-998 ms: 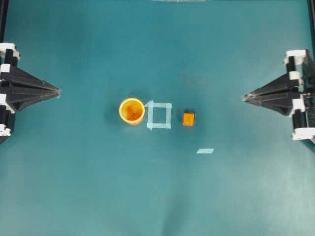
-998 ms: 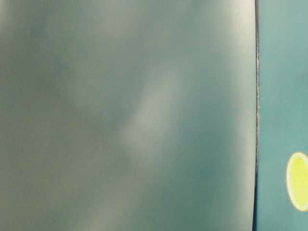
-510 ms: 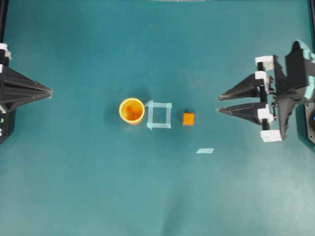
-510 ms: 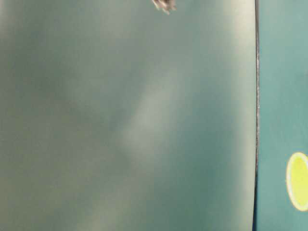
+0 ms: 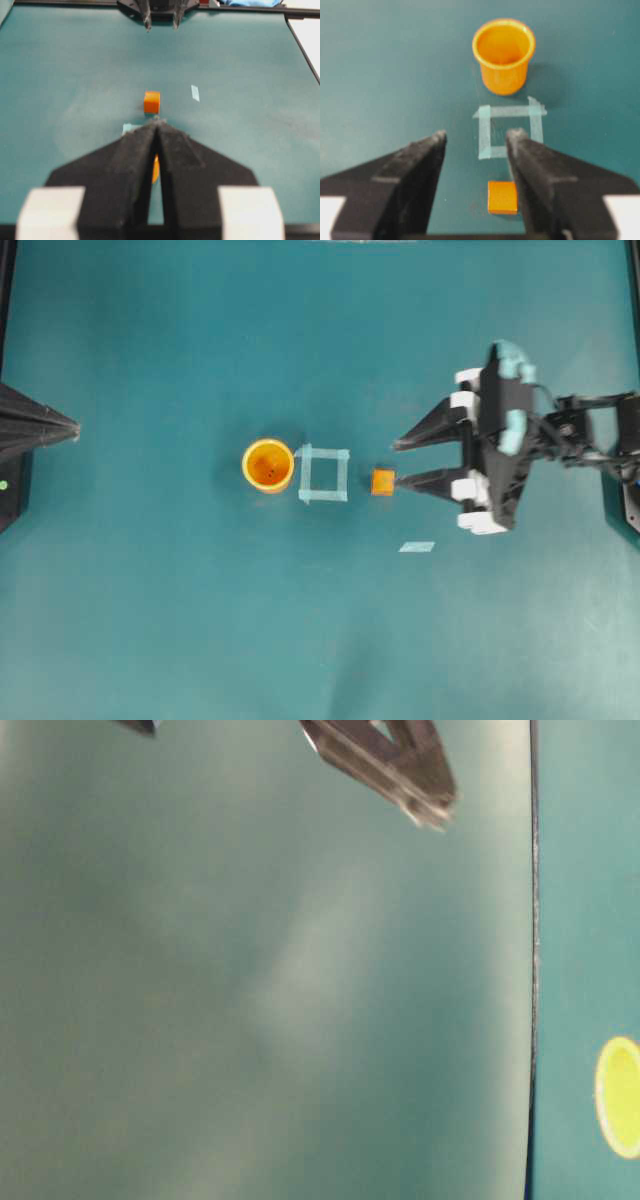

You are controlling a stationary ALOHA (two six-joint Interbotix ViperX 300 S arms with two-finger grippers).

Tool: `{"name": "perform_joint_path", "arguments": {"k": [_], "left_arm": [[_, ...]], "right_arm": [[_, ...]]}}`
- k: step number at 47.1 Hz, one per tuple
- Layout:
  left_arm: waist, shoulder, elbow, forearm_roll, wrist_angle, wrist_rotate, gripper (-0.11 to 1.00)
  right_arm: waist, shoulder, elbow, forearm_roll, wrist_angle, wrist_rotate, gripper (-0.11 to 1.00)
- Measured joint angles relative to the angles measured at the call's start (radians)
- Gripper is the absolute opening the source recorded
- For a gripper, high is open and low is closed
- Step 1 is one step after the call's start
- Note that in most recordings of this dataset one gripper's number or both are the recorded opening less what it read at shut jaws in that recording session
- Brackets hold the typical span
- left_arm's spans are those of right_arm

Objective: Move the block to the left with right arm.
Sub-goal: 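Move the right gripper left and lower it over the orange block, then close the right gripper on the orange block and lift it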

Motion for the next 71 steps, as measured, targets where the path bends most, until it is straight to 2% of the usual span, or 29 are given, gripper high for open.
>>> {"name": "perform_joint_path", "arguments": {"k": [20, 50, 71], "left_arm": [[0.002, -0.015, -0.002, 0.002, 0.034, 0.000, -0.01], [0.000, -0.037, 0.000, 0.002, 0.058, -0.002, -0.01], [0.000, -0.038, -0.002, 0.002, 0.058, -0.002, -0.01]], "right_arm": [[0.000, 0.199, -0.173, -0.018, 0.233, -0.003, 0.62], [0.000, 0.350, -0.193, -0.020, 0.245, -0.005, 0.67], [-0.035, 0.370, -0.183, -0.021, 0.244, -0.005, 0.66]]}}
